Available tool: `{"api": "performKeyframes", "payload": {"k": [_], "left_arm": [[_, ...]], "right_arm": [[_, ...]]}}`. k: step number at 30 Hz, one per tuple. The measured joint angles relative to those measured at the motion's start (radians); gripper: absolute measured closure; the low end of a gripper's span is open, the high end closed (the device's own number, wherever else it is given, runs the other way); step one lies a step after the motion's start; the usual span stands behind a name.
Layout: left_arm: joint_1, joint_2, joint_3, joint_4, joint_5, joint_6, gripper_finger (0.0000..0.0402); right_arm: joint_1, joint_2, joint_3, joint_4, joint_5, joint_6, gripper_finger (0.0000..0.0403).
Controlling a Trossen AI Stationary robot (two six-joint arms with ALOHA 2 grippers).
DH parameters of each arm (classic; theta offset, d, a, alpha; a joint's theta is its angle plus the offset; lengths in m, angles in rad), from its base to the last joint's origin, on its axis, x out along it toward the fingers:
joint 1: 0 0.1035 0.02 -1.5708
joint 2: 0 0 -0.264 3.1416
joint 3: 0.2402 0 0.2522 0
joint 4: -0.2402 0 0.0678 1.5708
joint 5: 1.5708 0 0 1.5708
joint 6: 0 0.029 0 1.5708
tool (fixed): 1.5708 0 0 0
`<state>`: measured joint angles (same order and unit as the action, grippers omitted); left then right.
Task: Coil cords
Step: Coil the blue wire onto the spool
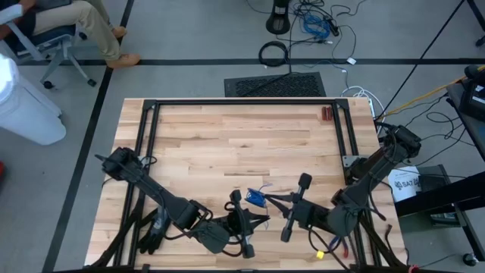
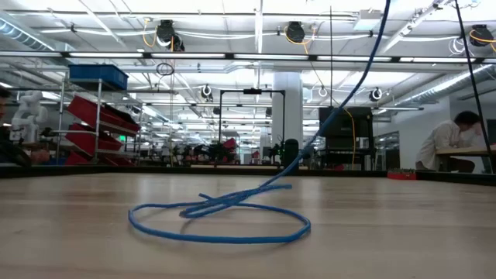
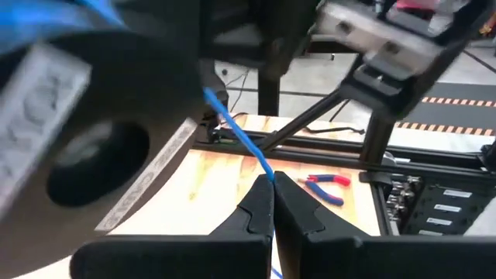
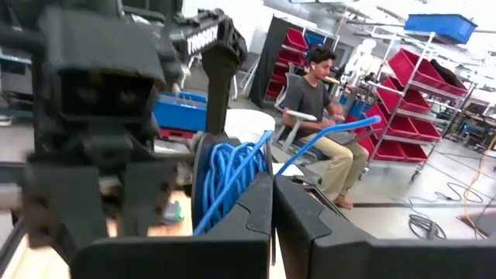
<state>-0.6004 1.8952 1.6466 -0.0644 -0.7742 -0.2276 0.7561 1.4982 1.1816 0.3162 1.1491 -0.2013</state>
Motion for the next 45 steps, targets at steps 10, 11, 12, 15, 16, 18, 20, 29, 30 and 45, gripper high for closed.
{"api": "performKeyframes", "payload": {"k": [10, 11, 12, 15, 16, 18, 20, 29, 30, 45], "left_arm": [[-0.006, 0.006, 0.000, 0.117, 0.010, 0.122, 0.0401], [-0.014, 0.005, 0.000, 0.144, 0.018, 0.143, 0.0401], [-0.021, 0.003, 0.000, 0.166, 0.026, 0.162, 0.0401], [-0.038, 0.002, 0.000, 0.195, 0.036, 0.205, 0.0401], [-0.042, 0.002, 0.000, 0.199, 0.038, 0.215, 0.0401], [-0.052, 0.002, 0.000, 0.212, 0.042, 0.237, 0.0401], [-0.064, 0.002, 0.000, 0.216, 0.050, 0.246, 0.0401], [-0.045, 0.005, 0.000, 0.211, 0.068, 0.259, 0.0401], [-0.039, 0.010, 0.000, 0.213, 0.068, 0.252, 0.0401], [0.041, 0.063, 0.000, 0.210, 0.097, 0.181, 0.0401]], "right_arm": [[0.018, -0.002, 0.000, 0.036, 0.060, -0.051, 0.0403], [0.018, -0.003, 0.000, 0.034, 0.068, -0.056, 0.0403], [0.019, -0.003, 0.000, 0.033, 0.073, -0.062, 0.0403], [0.024, -0.003, 0.000, 0.033, 0.078, -0.069, 0.0403], [0.026, -0.003, 0.000, 0.033, 0.079, -0.069, 0.0403], [0.025, -0.003, 0.000, 0.033, 0.086, -0.069, 0.0403], [0.025, -0.003, 0.000, 0.033, 0.103, -0.069, 0.0403], [0.024, -0.003, 0.000, 0.032, 0.102, -0.067, 0.0403], [0.024, -0.003, 0.000, 0.032, 0.092, -0.061, 0.0403], [0.022, -0.003, 0.000, 0.031, 0.055, -0.026, 0.0403]]}}
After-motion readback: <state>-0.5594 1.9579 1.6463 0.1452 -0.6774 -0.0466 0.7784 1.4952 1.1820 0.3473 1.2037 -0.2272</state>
